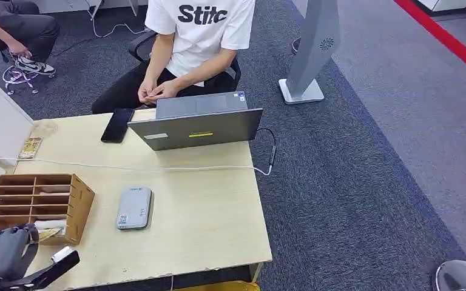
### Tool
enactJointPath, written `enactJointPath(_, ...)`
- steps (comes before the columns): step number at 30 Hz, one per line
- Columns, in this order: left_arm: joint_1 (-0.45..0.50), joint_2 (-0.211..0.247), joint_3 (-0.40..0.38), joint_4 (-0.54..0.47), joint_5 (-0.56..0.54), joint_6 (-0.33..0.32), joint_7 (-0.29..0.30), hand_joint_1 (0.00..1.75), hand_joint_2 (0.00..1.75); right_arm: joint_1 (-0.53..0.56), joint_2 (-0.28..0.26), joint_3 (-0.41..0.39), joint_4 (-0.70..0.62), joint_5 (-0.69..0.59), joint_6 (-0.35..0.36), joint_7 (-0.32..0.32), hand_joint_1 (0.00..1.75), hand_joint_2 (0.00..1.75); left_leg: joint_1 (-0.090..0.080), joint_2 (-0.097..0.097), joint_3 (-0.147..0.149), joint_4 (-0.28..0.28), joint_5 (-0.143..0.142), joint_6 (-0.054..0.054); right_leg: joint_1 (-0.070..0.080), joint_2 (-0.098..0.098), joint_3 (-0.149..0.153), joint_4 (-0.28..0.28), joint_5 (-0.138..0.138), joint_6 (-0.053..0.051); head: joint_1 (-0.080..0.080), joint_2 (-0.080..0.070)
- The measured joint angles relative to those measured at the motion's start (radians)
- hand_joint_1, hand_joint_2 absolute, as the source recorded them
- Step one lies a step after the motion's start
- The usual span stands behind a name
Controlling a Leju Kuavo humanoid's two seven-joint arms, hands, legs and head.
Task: Pass the card to the sensor for recognition and then transmit it.
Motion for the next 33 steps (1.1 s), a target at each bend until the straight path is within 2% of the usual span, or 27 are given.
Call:
enactJointPath(5,-0.025,-0.017,0.01,0.026,-0.006,0.034,0.012,1.75,1.75,0.0,0.0,0.007,0.0,0.003,0.0,0.001,0.0,1.75,0.0,0.0,0.0,0.0,0.0,0.0,0.0,0.0,0.0,0.0,0.0,0.0,0.0,0.0)
enactJointPath(9,-0.035,-0.041,0.018,0.035,-0.023,0.115,0.013,1.75,1.75,-0.001,0.0,0.015,0.0,0.003,0.0,0.001,0.0,1.75,0.0,0.0,0.0,0.0,0.0,0.0,0.0,0.0,0.0,0.0,0.0,0.0,0.0,0.0)
enactJointPath(12,-0.041,-0.058,0.021,0.035,-0.027,0.133,0.009,1.75,1.75,-0.002,0.0,0.017,0.0,0.003,0.0,0.001,0.0,1.75,0.0,0.0,0.0,0.0,0.0,0.0,0.0,0.0,0.0,0.0,0.0,0.0,0.0,0.0)
enactJointPath(17,-0.043,-0.102,0.03,-0.02,-0.012,0.289,-0.052,1.75,1.75,-0.003,0.0,0.021,0.0,0.014,0.0,0.001,0.0,1.75,0.0,0.0,0.0,0.0,0.0,0.0,0.0,0.0,0.0,0.0,0.0,0.0,0.0,0.0)
enactJointPath(19,-0.05,-0.117,0.03,-0.054,-0.012,0.322,-0.062,1.75,1.75,-0.004,0.0,0.023,0.0,0.017,0.0,0.002,0.0,1.75,0.0,0.0,0.0,0.0,0.0,0.0,0.0,0.0,0.0,0.0,0.0,0.0,0.001,0.0)
enactJointPath(22,-0.062,-0.133,0.03,-0.088,-0.049,0.343,-0.065,1.75,1.75,-0.004,0.0,0.03,0.0,0.024,0.0,0.004,0.0,1.75,0.0,0.0,0.0,0.0,0.0,0.0,0.0,0.0,-0.001,0.0,0.0,0.0,0.0,0.0)
enactJointPath(26,-0.132,-0.151,0.027,-0.117,-0.112,0.358,-0.07,1.75,1.75,-0.008,0.0,0.042,0.0,0.031,0.0,0.004,0.0,1.75,0.0,-0.001,0.0,0.001,0.001,0.0,0.0,-0.001,0.0,0.0,0.001,-0.001,0.0,0.0)
enactJointPath(33,-0.192,-0.168,0.023,-0.135,-0.129,0.359,-0.057,1.75,1.75,-0.01,0.0,0.045,0.0,0.031,0.0,0.004,0.0,1.75,0.0,0.0,0.0,0.0,0.001,-0.001,0.0,0.001,-0.001,0.0,0.001,-0.001,0.0,0.0)
